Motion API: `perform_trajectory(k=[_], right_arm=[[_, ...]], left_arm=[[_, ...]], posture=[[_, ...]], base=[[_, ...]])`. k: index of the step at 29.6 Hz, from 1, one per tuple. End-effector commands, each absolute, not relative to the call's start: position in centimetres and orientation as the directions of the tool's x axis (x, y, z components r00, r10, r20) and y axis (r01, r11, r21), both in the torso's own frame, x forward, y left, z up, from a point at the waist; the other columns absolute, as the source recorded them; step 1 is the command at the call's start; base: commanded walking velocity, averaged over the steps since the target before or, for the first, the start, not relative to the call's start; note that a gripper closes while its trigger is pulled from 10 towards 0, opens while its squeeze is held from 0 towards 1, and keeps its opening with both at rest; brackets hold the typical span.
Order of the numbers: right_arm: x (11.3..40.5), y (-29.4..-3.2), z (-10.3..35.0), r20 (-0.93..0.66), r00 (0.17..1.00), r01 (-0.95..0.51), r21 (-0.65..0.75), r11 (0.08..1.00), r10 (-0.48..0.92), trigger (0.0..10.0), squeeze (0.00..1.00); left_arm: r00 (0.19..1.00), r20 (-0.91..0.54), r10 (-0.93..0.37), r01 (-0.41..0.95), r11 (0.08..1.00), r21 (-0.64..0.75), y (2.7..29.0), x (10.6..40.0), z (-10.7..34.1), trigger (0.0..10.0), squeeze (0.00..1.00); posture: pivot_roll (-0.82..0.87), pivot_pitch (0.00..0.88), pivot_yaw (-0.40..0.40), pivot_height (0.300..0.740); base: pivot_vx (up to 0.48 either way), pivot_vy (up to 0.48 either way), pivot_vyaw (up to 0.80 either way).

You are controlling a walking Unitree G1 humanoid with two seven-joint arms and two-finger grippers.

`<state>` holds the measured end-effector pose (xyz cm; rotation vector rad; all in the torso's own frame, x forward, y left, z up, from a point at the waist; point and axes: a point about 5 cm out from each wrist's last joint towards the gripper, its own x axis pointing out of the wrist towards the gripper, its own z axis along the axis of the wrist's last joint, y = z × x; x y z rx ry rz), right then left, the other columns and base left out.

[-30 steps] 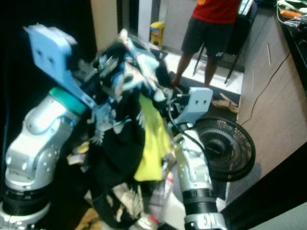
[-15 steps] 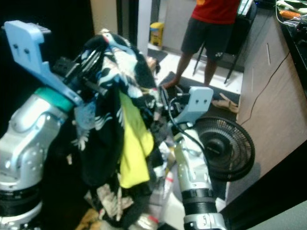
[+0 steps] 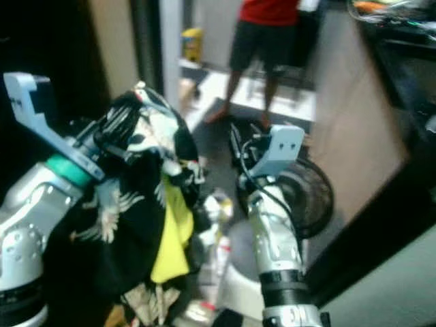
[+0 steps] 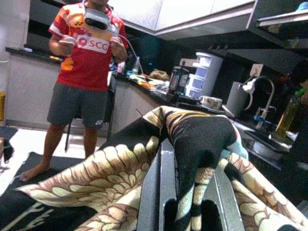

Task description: Clothes washing

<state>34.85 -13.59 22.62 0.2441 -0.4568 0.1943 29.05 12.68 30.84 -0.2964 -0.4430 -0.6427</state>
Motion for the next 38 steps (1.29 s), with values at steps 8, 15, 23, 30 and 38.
perform_trajectory(k=[8, 15, 23, 30, 38], right_arm=[[34.8, -14.0, 23.2, 0.469, 0.877, -0.225, 0.213, 0.951, 0.103, 10.0, 0.00], [34.8, -13.8, 23.2, 0.468, 0.877, -0.231, 0.218, 0.948, 0.106, 10.0, 0.00], [34.8, -13.8, 23.2, 0.467, 0.878, -0.233, 0.220, 0.947, 0.108, 10.0, 0.00], [34.8, -13.7, 23.2, 0.465, 0.879, -0.232, 0.223, 0.947, 0.106, 10.0, 0.00], [34.7, -13.7, 23.1, 0.463, 0.881, -0.229, 0.225, 0.947, 0.103, 10.0, 0.00]], left_arm=[[0.757, 0.434, -0.489, 0.508, 0.858, 0.079, 12.5, 29.8, 31.4, 10.0, 0.00], [0.753, 0.430, -0.499, 0.500, 0.858, 0.120, 12.3, 29.8, 31.8, 10.0, 0.00], [0.757, 0.433, -0.489, 0.489, 0.864, 0.121, 12.5, 30.1, 31.8, 10.0, 0.00], [0.767, 0.430, -0.476, 0.472, 0.873, 0.124, 12.6, 30.2, 31.6, 10.0, 0.00], [0.772, 0.425, -0.472, 0.466, 0.876, 0.127, 12.6, 30.2, 31.6, 10.0, 0.00]], posture=[[0.02, 0.038, 0.007, 0.740], [0.02, 0.035, 0.012, 0.740], [0.02, 0.035, 0.013, 0.740], [0.02, 0.040, 0.014, 0.740], [0.02, 0.047, 0.016, 0.740]], base=[[0.000, 0.000, -0.80], [0.000, 0.000, -0.80], [0.000, 0.000, -0.80], [0.000, 0.000, -0.80], [0.000, 0.000, -0.80]])
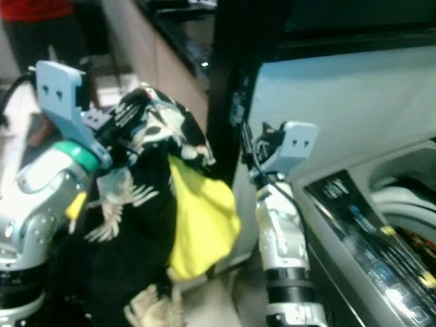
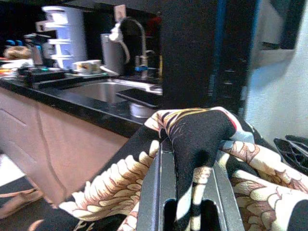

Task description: Clothes washing

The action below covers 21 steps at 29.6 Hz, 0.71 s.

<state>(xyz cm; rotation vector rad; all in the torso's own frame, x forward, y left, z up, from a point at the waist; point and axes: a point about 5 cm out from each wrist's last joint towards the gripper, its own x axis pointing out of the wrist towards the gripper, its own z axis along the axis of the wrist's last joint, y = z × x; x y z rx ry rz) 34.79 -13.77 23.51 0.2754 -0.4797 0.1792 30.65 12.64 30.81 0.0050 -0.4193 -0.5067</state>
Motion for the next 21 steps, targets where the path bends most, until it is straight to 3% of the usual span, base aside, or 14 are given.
perform_trajectory(k=[1, 21], right_arm=[[34.73, -13.74, 23.10, 0.463, 0.881, -0.229, 0.225, 0.947, 0.103, 10.0, 0.00], [34.75, -13.91, 23.38, 0.469, 0.878, -0.223, 0.231, 0.947, 0.092, 10.0, 0.00]], left_arm=[[0.772, 0.425, -0.472, 0.466, 0.876, 0.127, 12.60, 30.23, 31.55, 10.0, 0.00], [0.782, 0.422, -0.459, 0.449, 0.884, 0.130, 12.61, 30.33, 31.47, 10.0, 0.00]], posture=[[0.02, 0.047, 0.016, 0.740], [0.03, 0.048, 0.015, 0.740]], base=[[0.000, 0.000, -0.80], [0.000, 0.000, -0.80]])
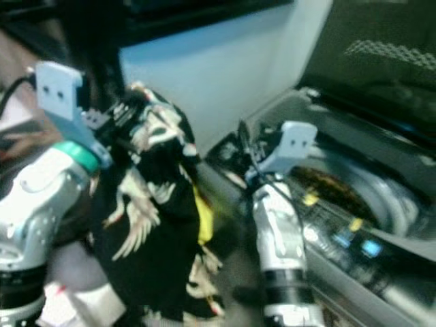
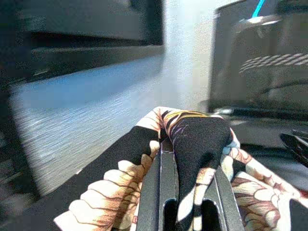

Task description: Clothes washing

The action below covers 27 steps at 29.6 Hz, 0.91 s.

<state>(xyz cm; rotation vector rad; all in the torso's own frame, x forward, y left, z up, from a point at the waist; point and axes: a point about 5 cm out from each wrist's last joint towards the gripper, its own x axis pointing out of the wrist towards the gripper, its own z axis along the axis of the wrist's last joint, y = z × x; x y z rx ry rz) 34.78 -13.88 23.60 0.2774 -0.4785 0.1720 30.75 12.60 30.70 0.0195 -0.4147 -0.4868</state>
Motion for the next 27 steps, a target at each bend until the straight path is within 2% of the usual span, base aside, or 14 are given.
perform_trajectory(k=[1, 27], right_arm=[[34.8, -13.9, 23.4, 0.470, 0.878, -0.223, 0.232, 0.947, 0.091, 10.0, 0.00], [34.7, -14.5, 24.5, 0.503, 0.863, -0.201, 0.273, 0.941, 0.038, 10.0, 0.00]], left_arm=[[0.782, 0.422, -0.459, 0.449, 0.884, 0.130, 12.6, 30.3, 31.5, 10.0, 0.00], [0.799, 0.416, -0.434, 0.428, 0.897, 0.115, 12.9, 30.8, 31.3, 10.0, 0.00]], posture=[[0.03, 0.047, 0.016, 0.740], [0.03, 0.045, 0.018, 0.740]], base=[[0.000, 0.000, -0.80], [0.000, 0.000, -0.80]])
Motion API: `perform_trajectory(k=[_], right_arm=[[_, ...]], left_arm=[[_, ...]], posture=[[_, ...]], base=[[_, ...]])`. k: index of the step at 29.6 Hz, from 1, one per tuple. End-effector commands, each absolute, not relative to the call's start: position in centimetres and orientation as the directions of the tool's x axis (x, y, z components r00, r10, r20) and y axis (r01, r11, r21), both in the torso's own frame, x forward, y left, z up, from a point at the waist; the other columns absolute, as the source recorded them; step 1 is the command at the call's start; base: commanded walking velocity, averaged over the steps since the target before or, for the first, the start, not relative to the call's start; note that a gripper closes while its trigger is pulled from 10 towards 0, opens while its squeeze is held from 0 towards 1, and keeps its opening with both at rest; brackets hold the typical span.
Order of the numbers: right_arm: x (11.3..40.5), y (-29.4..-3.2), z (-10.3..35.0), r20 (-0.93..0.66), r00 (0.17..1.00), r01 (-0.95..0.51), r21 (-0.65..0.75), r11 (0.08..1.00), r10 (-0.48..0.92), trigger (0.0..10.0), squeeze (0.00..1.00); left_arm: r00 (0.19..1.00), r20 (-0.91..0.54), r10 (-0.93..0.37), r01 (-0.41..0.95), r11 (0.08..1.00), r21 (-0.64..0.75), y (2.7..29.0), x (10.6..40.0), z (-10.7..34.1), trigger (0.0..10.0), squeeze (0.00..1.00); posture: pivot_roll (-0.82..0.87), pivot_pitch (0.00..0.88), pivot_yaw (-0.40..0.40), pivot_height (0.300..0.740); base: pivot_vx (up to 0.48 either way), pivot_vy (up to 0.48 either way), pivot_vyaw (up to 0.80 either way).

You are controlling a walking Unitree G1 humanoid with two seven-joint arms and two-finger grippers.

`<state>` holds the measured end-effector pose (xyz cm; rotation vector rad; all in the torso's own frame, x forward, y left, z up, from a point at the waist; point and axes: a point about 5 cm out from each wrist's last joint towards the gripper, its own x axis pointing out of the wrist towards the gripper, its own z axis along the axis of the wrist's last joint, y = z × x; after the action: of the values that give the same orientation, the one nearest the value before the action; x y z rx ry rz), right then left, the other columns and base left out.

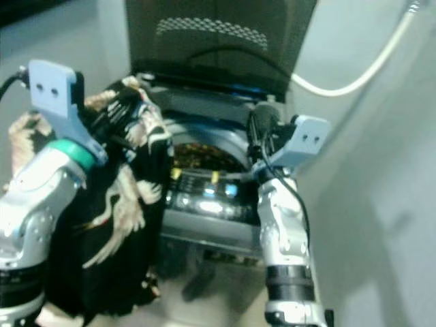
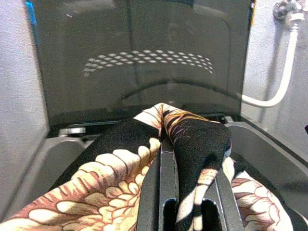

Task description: Clothes washing

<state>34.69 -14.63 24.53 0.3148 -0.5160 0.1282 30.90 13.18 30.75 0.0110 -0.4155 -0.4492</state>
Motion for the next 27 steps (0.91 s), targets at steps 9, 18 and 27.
perform_trajectory(k=[9, 18, 27], right_arm=[[34.68, -14.60, 24.53, 0.503, 0.864, -0.193, 0.276, 0.942, 0.030, 10.0, 0.00], [34.72, -15.09, 24.52, 0.502, 0.865, -0.148, 0.271, 0.951, -0.008, 10.0, 0.00], [34.75, -14.94, 24.46, 0.501, 0.865, -0.154, 0.261, 0.953, 0.003, 10.0, 0.00]], left_arm=[[0.803, 0.415, -0.429, 0.424, 0.899, 0.109, 13.11, 30.91, 31.25, 10.0, 0.00], [0.809, 0.407, -0.424, 0.426, 0.900, 0.092, 13.22, 31.01, 31.09, 10.0, 0.00], [0.799, 0.416, -0.433, 0.423, 0.898, 0.121, 13.08, 30.89, 31.18, 10.0, 0.00]], posture=[[0.03, 0.046, 0.019, 0.740], [0.03, 0.045, 0.018, 0.740], [0.02, 0.044, 0.019, 0.740]], base=[[0.000, 0.000, -0.80], [0.000, 0.213, -0.44], [0.000, 0.213, 0.00]])
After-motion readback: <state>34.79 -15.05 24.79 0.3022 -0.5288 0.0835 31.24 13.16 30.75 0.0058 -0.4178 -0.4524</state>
